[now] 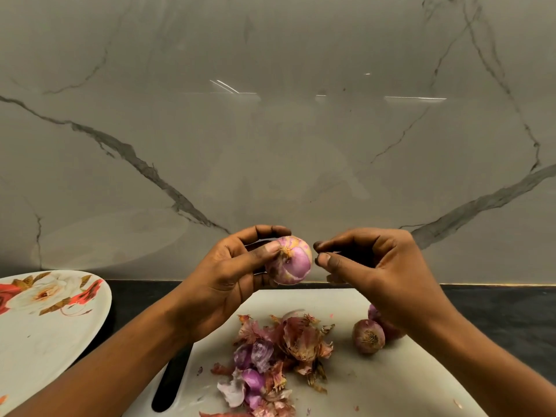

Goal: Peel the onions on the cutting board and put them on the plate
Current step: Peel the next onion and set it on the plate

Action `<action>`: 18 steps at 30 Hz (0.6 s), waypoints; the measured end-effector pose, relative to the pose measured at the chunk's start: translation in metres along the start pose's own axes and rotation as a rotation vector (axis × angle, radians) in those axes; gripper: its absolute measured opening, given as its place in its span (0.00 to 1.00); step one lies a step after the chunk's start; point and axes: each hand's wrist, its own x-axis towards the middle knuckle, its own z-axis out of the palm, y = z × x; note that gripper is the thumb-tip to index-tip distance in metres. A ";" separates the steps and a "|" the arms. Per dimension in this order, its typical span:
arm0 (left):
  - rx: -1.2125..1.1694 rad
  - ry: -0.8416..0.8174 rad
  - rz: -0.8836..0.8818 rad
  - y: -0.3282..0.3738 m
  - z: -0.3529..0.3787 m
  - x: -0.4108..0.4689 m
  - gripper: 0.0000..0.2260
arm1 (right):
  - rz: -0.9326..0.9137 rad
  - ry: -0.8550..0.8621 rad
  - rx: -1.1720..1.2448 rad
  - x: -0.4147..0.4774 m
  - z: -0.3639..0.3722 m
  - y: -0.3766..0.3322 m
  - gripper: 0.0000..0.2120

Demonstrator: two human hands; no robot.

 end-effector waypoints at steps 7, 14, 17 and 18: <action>0.192 -0.035 -0.025 -0.007 -0.004 -0.002 0.17 | -0.250 -0.139 -0.131 -0.004 0.004 0.002 0.13; 0.232 -0.072 -0.029 -0.004 0.000 -0.004 0.24 | -0.296 -0.160 -0.138 -0.002 0.005 0.001 0.12; 0.240 -0.068 -0.045 -0.003 0.002 -0.003 0.27 | -0.319 -0.162 -0.159 -0.002 0.007 0.003 0.10; 0.237 -0.069 -0.056 -0.003 0.003 -0.003 0.29 | -0.330 -0.165 -0.166 -0.002 0.007 0.004 0.10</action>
